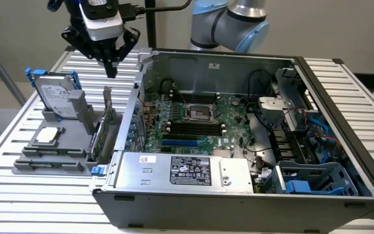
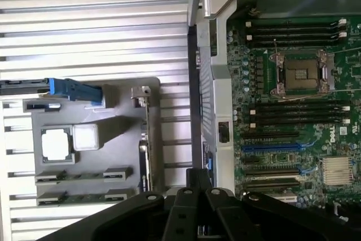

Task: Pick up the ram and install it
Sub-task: 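Reach for the ram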

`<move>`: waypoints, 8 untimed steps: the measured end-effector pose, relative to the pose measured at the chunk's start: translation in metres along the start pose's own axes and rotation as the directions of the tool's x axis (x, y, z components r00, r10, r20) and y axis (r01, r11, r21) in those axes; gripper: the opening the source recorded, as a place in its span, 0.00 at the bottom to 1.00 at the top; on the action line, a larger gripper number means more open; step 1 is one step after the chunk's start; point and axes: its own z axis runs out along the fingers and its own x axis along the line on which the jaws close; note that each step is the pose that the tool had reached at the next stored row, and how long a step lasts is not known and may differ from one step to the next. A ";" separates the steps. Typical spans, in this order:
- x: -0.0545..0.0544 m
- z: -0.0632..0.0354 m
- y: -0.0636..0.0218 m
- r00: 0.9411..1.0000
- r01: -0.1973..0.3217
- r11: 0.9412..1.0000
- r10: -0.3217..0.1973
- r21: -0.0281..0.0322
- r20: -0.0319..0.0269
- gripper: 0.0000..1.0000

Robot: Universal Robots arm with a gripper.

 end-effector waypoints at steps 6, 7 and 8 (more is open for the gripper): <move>0.027 -0.0004 -0.0065 1.000 0.000 1.000 0.000 0.000 -0.001 0.11; 0.031 -0.0004 -0.0076 1.000 0.000 1.000 0.000 0.000 -0.001 0.11; 0.036 -0.0005 -0.0086 1.000 0.000 1.000 0.000 0.000 -0.001 0.11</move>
